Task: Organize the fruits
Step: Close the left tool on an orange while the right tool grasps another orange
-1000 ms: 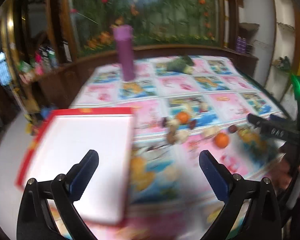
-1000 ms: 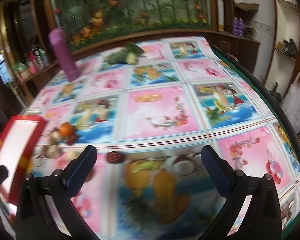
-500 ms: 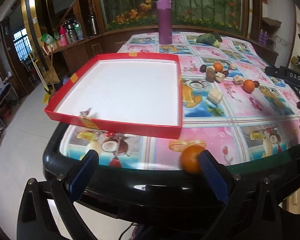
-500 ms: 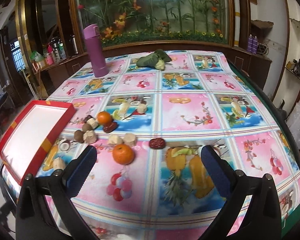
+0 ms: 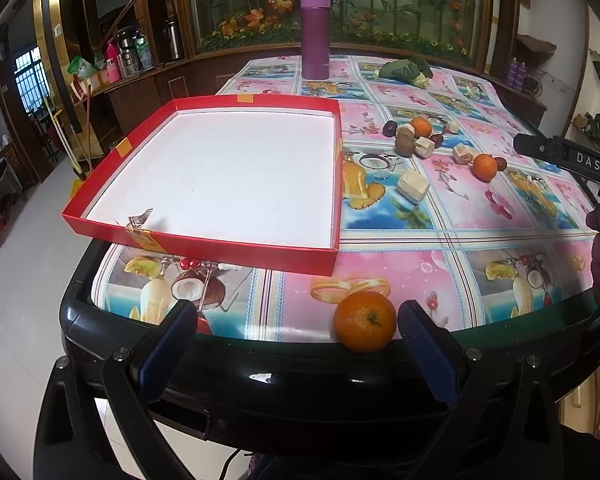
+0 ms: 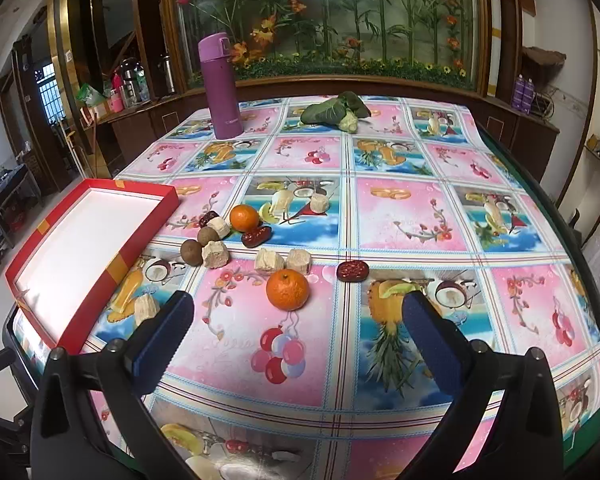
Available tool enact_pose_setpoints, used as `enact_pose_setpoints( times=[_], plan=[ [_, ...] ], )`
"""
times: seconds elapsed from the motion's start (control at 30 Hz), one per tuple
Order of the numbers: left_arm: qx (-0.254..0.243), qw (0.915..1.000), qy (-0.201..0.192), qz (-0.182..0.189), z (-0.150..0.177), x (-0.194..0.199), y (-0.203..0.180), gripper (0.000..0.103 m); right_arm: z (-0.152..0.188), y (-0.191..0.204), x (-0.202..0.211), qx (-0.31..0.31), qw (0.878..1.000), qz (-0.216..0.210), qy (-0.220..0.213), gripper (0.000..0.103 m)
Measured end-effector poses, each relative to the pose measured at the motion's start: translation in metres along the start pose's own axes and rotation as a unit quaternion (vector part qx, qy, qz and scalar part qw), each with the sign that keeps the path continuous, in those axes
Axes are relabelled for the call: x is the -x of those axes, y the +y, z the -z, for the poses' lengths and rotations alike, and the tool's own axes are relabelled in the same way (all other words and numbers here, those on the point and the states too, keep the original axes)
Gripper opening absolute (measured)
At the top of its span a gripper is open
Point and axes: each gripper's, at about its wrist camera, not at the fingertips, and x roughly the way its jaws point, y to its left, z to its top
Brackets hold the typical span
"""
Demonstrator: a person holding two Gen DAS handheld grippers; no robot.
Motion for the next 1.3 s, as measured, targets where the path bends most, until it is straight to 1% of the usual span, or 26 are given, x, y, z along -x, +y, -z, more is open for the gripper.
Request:
enact_pose_setpoints(
  times=[0.33,0.63,0.67,0.73,0.77,0.8,0.83,1.0,1.03,1.07,1.13,1.17,1.2,1.3],
  plan=[
    [-0.001,0.9999,0.013,0.001,0.0,-0.004,-0.002,0.1,0.003,0.003,-0.004,0.004,1.0,-0.001,0.007,0.103],
    [0.011,0.9989,0.04,0.023,0.002,-0.017,-0.002,0.1,0.006,0.008,-0.018,0.013,1.0,-0.006,0.026,0.103],
    [0.013,0.9986,0.043,0.027,0.002,-0.019,-0.002,0.098,0.007,0.007,-0.02,0.013,0.999,-0.007,0.03,0.103],
    [0.016,0.9981,0.047,0.037,0.003,-0.022,-0.002,0.087,0.009,0.007,-0.025,0.012,0.999,-0.006,0.039,0.103],
    [0.017,0.9977,0.051,0.041,0.003,-0.023,-0.002,0.086,0.009,0.006,-0.028,0.011,0.999,-0.006,0.043,0.103],
    [0.013,0.9982,0.046,0.036,0.003,-0.022,-0.004,0.083,0.01,0.005,-0.029,0.009,0.999,-0.006,0.046,0.103],
    [0.009,0.9985,0.042,0.035,0.003,-0.021,-0.006,0.077,0.01,0.004,-0.03,0.007,0.999,-0.005,0.047,0.103],
    [-0.003,0.9984,0.037,0.042,0.002,-0.02,-0.011,0.063,0.011,0.003,-0.032,0.006,0.999,-0.004,0.047,0.103],
    [-0.005,0.9983,0.038,0.045,0.001,-0.021,-0.012,0.057,0.011,0.003,-0.032,0.008,0.999,-0.003,0.047,0.103],
    [-0.007,0.9981,0.037,0.049,0.001,-0.021,-0.013,0.054,0.011,0.003,-0.033,0.009,0.999,-0.003,0.048,0.103],
    [-0.013,0.9978,0.033,0.056,0.001,-0.019,-0.016,0.043,0.011,0.003,-0.034,0.011,0.999,-0.002,0.048,0.103],
    [-0.016,0.9976,0.032,0.06,0.001,-0.019,-0.017,0.041,0.011,0.003,-0.034,0.011,0.999,-0.002,0.049,0.103],
    [-0.018,0.9974,0.031,0.063,0.001,-0.019,-0.018,0.035,0.011,0.002,-0.036,0.012,0.999,-0.002,0.05,0.103],
    [-0.02,0.997,0.029,0.069,0.0,-0.018,-0.018,0.035,0.009,0.001,-0.041,0.012,0.998,-0.006,0.056,0.103]
  ],
)
